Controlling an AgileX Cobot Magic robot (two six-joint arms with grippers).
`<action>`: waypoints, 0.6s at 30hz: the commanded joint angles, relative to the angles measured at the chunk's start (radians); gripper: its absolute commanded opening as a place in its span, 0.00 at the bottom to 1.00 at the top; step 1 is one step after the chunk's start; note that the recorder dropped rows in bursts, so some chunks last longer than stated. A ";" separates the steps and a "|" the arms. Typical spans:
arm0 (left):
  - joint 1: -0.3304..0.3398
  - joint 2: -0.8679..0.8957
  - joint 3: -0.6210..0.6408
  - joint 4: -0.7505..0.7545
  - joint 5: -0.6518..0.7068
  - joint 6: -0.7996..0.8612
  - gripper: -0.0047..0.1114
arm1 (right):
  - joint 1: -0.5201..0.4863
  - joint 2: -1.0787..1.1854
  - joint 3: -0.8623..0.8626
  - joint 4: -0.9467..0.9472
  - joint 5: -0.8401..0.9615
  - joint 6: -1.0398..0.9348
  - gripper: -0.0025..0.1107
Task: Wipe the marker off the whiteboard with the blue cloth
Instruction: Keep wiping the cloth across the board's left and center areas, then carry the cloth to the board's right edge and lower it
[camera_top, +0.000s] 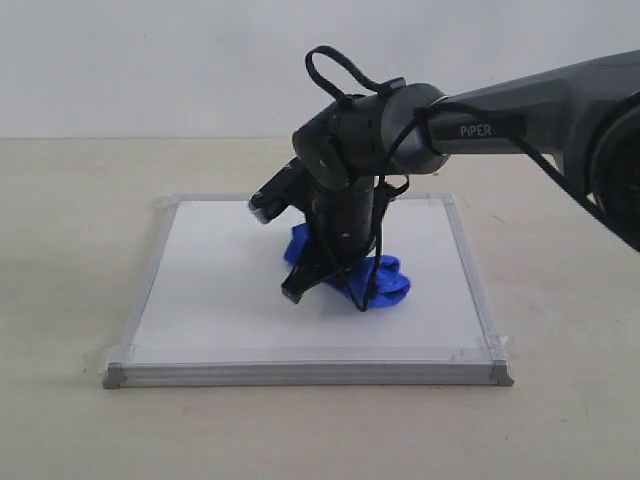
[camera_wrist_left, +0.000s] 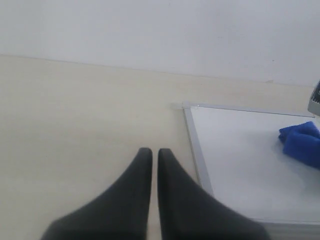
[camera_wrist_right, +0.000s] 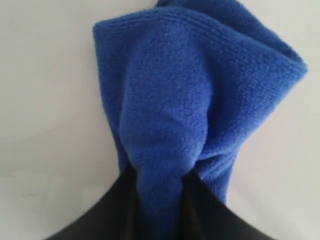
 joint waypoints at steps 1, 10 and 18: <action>-0.003 -0.003 0.004 -0.008 0.003 0.005 0.08 | 0.068 0.025 0.016 0.501 0.025 -0.361 0.02; -0.003 -0.003 0.004 -0.008 0.003 0.005 0.08 | 0.000 0.025 0.016 -0.163 0.022 0.193 0.02; -0.003 -0.003 0.004 -0.008 0.003 0.005 0.08 | -0.068 -0.047 0.067 -0.441 0.047 0.442 0.02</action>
